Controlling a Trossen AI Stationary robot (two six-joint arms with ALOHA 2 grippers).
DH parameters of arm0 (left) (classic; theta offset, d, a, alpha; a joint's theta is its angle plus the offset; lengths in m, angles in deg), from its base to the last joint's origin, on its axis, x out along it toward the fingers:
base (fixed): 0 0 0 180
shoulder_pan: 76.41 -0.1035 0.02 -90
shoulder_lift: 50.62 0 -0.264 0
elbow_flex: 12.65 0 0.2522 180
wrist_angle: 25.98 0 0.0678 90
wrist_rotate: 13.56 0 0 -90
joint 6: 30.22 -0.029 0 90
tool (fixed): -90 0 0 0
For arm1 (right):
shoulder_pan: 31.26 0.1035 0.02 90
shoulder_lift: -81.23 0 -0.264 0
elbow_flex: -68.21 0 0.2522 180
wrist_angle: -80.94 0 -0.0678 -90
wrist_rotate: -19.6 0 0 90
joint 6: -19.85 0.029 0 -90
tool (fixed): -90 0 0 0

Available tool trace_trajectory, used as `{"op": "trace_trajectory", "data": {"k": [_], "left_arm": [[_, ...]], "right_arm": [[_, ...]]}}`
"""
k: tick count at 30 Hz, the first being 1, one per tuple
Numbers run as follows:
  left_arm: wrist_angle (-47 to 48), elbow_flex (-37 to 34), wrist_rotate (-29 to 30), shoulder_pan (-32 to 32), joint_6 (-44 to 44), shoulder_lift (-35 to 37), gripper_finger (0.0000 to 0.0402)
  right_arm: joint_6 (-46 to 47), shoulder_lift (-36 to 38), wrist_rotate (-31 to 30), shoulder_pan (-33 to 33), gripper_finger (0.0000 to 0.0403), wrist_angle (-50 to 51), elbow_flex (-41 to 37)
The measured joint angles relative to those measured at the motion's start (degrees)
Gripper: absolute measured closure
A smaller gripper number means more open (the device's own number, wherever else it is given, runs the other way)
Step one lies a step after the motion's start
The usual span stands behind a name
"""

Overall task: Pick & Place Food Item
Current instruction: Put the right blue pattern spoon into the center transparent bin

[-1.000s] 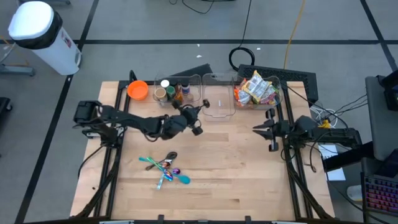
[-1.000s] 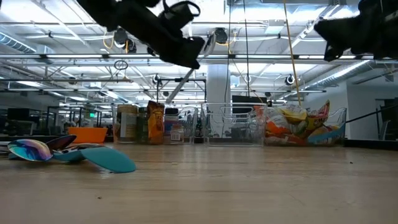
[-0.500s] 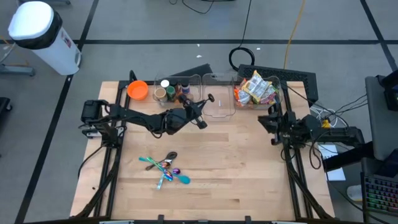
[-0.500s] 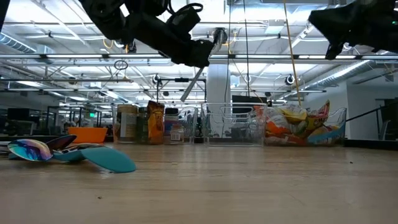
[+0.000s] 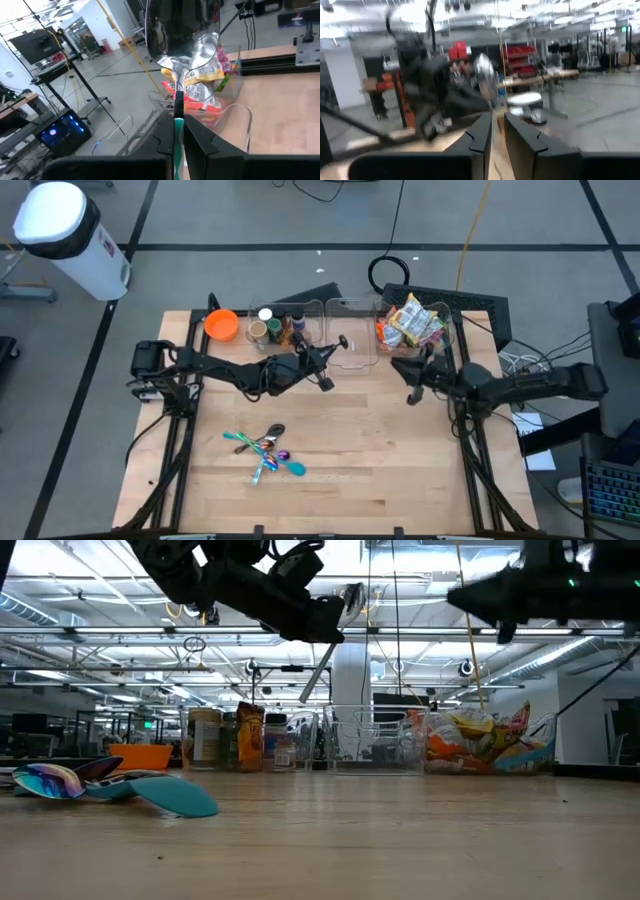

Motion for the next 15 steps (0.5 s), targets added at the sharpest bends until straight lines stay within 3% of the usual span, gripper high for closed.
{"op": "trace_trajectory", "data": {"k": [4, 11, 15], "left_arm": [[0.0, 0.0, 0.1, 0.0, 0.0, 0.0, 0.0380], [0.7, 0.0, 0.3, 0.0, 0.0, 0.0, 0.0387], [1.0, 0.0, 0.6, 0.0, 0.0, 0.0, 0.0386]], "right_arm": [[-2.0, -9.6, 2.2, -0.5, 0.0322, -2.2, 6.4], [-4.4, -24.0, 2.9, -2.3, 0.0191, -2.3, 19.0], [-4.1, -30.5, 2.8, -3.8, 0.0139, -2.4, 24.3]]}}
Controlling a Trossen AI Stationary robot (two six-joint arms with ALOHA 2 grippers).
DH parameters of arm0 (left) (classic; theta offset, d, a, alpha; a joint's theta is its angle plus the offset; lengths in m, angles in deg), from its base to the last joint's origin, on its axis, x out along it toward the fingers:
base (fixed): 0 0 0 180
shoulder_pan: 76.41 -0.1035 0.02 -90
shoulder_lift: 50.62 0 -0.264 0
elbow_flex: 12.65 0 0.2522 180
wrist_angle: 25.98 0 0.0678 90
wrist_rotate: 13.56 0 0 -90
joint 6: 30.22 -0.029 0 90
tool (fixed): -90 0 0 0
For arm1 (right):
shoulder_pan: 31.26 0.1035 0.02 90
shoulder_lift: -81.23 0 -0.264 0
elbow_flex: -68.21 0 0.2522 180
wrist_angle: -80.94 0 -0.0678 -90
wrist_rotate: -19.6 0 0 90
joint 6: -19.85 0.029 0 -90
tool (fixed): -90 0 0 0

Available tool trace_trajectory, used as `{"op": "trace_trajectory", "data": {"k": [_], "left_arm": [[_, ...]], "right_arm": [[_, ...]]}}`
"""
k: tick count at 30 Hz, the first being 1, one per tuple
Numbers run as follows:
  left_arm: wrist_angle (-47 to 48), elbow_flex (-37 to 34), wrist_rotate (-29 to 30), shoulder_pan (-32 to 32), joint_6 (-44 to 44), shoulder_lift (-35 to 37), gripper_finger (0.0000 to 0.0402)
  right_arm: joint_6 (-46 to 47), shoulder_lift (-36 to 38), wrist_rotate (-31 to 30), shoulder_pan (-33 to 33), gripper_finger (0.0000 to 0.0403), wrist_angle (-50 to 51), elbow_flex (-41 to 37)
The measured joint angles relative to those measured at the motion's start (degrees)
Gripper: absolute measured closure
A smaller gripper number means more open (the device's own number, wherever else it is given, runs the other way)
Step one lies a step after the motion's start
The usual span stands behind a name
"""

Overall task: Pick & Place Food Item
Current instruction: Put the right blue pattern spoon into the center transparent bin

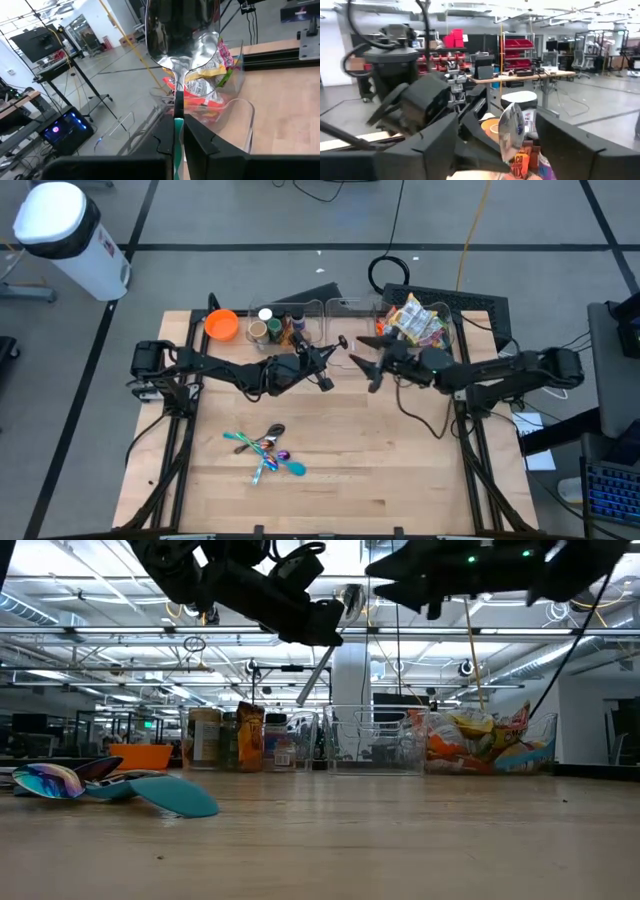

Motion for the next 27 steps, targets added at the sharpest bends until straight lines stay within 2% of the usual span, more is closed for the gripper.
{"op": "trace_trajectory", "data": {"k": [5, 10, 15, 19, 22, 27], "left_arm": [[0.2, 0.0, 0.8, 0.0, -0.4, 0.0, 0.0373], [0.6, 0.0, 1.0, 0.0, -0.4, 0.0, 0.0370], [0.7, 0.0, 1.1, 0.0, -0.4, 0.0, 0.0369], [0.7, 0.0, 0.8, 0.0, -0.2, 0.1, 0.0368], [0.7, 0.0, -1.5, 0.0, 0.8, 0.1, 0.0367], [1.1, 0.0, -7.1, 0.2, 6.1, 0.1, 0.0351]], "right_arm": [[0.4, -6.0, -1.5, -1.7, 0.0128, 0.1, 3.6], [0.4, -7.9, -6.5, -2.2, 0.0159, 0.0, 4.0], [0.4, -8.0, -7.5, -2.3, 0.0229, -0.2, 4.0], [0.4, -8.0, -7.3, -2.3, 0.0312, -0.6, 4.0], [0.1, -8.0, -7.6, -2.4, 0.0378, -0.8, 4.0], [-0.3, -7.9, -5.9, -2.8, 0.0396, -0.6, 4.0]]}}
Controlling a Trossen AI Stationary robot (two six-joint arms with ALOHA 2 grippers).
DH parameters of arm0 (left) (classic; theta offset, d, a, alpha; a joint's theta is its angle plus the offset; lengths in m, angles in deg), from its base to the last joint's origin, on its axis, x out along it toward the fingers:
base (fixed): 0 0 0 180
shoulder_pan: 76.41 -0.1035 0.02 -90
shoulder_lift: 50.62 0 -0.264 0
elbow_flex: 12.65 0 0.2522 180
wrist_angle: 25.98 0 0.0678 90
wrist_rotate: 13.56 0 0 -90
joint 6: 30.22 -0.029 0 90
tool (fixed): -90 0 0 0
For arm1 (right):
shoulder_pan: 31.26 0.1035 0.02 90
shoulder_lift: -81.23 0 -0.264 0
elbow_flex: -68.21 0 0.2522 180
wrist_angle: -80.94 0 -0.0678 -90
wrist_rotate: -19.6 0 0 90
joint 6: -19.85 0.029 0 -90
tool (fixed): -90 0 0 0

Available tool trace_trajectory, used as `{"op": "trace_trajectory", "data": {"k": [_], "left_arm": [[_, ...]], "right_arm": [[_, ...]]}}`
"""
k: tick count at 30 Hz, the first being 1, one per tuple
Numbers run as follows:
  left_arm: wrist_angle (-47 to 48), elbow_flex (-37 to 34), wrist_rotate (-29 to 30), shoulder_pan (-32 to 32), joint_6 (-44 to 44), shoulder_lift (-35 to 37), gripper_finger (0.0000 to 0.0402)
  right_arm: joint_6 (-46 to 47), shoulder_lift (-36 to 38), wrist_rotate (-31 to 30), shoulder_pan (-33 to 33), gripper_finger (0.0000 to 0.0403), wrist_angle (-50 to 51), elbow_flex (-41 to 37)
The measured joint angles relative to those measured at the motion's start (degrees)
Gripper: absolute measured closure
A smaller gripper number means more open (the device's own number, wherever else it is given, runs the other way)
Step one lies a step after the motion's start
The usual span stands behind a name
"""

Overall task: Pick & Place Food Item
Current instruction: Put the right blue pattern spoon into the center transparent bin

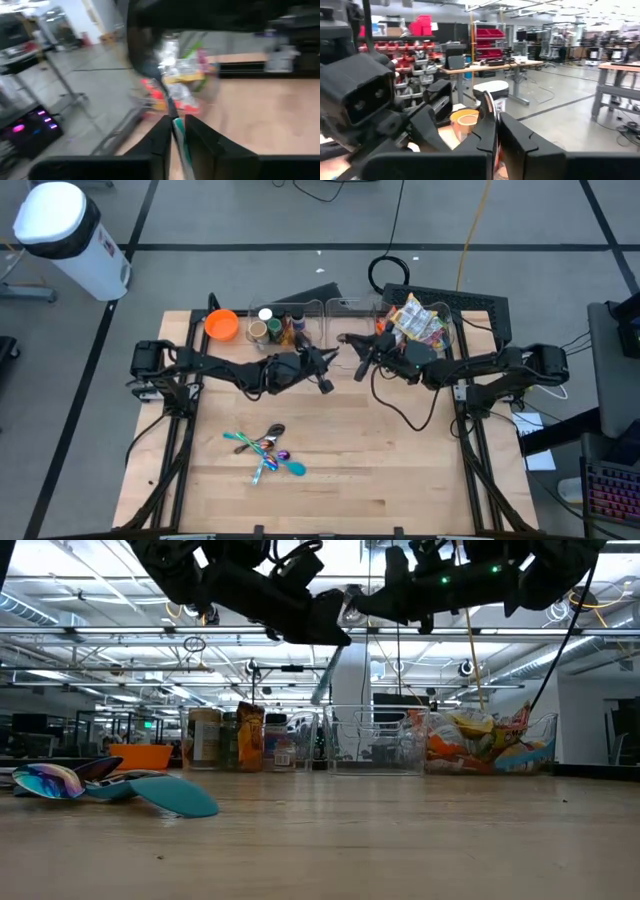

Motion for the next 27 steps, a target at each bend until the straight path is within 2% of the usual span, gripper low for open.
{"op": "trace_trajectory", "data": {"k": [5, 9, 13, 17, 20, 27], "left_arm": [[3.8, 0.0, -1.9, 1.3, 0.0, 4.3, 0.0273], [10.9, 0.0, 0.2, 2.2, 2.6, 11.1, 0.0205], [19.3, 0.1, 0.1, 2.4, 7.3, 18.2, 0.0160], [28.2, 0.1, -1.4, 2.4, 7.4, 22.5, 0.0138], [30.5, 0.1, -2.5, 2.3, 7.8, 23.0, 0.0132], [30.1, 0.0, -2.6, 0.6, 7.7, 21.7, 0.0130]], "right_arm": [[-1.3, 1.3, 5.9, -3.0, 0.0401, 0.8, 0.9], [0.4, 3.0, 11.7, -8.3, 0.0401, 7.3, 3.8], [0.5, 3.1, 19.6, -14.4, 0.0402, 15.7, 8.3], [0.2, 2.4, 25.2, -20.0, 0.0402, 23.7, 11.1], [0.1, 1.5, 28.7, -22.9, 0.0402, 26.5, 11.0], [-1.5, -4.7, 28.7, -22.9, 0.0402, 26.6, 11.0]]}}
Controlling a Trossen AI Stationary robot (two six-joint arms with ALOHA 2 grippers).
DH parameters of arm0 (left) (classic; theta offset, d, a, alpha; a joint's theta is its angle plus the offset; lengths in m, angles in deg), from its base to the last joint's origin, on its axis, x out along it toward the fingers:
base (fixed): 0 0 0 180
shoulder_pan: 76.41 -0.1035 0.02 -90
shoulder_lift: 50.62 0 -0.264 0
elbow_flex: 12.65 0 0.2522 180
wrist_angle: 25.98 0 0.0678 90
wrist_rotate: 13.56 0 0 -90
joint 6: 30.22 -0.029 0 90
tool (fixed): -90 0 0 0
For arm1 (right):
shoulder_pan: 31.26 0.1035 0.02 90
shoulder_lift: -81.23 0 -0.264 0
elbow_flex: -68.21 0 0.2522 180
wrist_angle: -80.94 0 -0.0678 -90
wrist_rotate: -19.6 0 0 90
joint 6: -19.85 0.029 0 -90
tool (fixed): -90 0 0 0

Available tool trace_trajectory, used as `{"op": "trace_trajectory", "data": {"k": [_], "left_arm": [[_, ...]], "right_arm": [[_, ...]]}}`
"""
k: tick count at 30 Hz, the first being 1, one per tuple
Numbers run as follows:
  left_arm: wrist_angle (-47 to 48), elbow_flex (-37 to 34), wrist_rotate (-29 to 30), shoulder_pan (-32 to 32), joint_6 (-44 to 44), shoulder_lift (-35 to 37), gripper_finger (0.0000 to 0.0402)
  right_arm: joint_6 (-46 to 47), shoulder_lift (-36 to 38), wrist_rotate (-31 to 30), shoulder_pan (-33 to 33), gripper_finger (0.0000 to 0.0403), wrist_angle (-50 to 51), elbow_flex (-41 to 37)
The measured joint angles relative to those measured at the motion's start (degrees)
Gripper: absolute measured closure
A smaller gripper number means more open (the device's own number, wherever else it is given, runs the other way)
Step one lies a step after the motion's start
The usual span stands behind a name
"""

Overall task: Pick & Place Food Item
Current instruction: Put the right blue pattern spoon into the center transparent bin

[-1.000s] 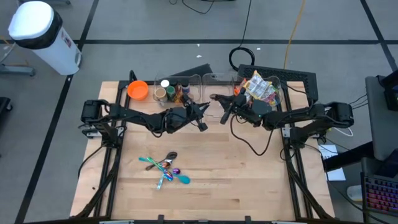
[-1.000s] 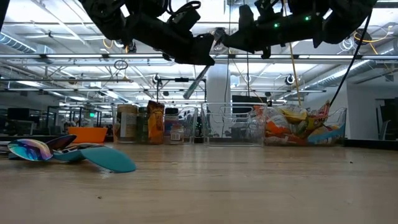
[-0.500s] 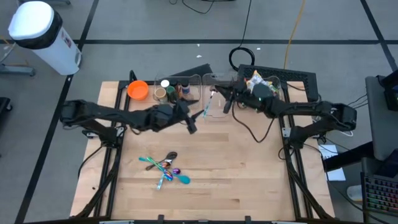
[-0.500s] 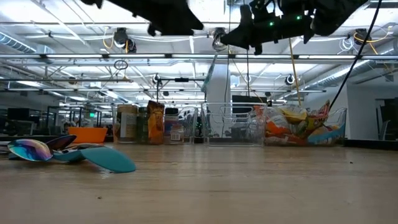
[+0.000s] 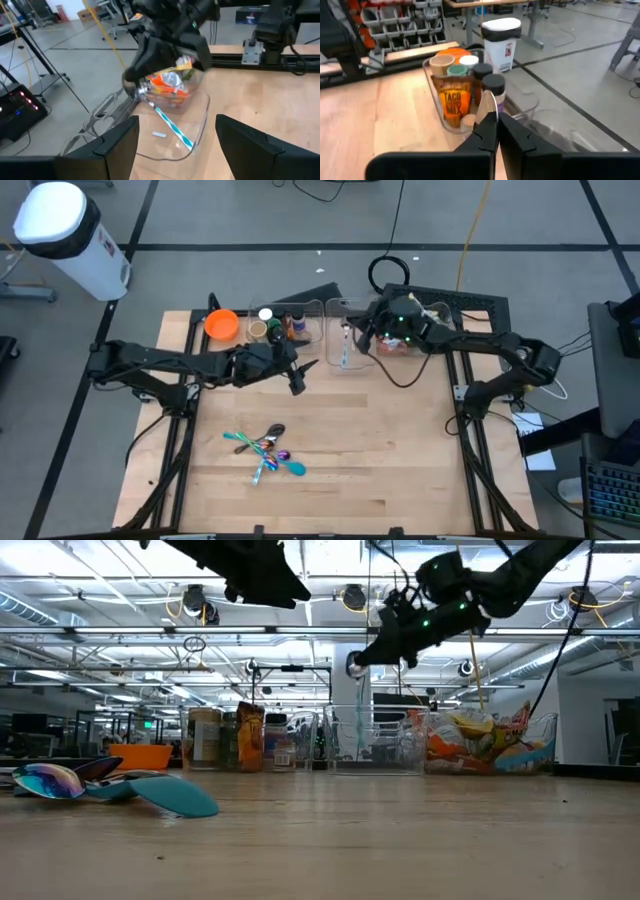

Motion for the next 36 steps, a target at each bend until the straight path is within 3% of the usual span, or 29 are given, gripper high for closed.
{"op": "trace_trajectory", "data": {"k": [7, 11, 23, 36], "left_arm": [[-0.3, 0.0, 0.0, -1.2, 1.4, -0.8, 0.0130], [0.1, -0.1, 0.0, -1.1, 1.4, -1.3, 0.0130], [-0.3, 0.0, 0.1, -1.1, 1.0, -1.3, 0.0130], [-0.4, 0.0, 0.2, -1.1, 1.3, -1.3, 0.0130]], "right_arm": [[3.7, -4.8, 0.3, 0.4, 0.0403, -8.4, -0.1], [6.3, -4.8, 0.1, 0.2, 0.0403, -7.7, 0.0], [0.7, -5.9, -0.1, 1.8, 0.0402, -3.9, 0.0], [-1.3, -15.0, -0.4, 2.0, 0.0395, -11.8, 0.0]]}}
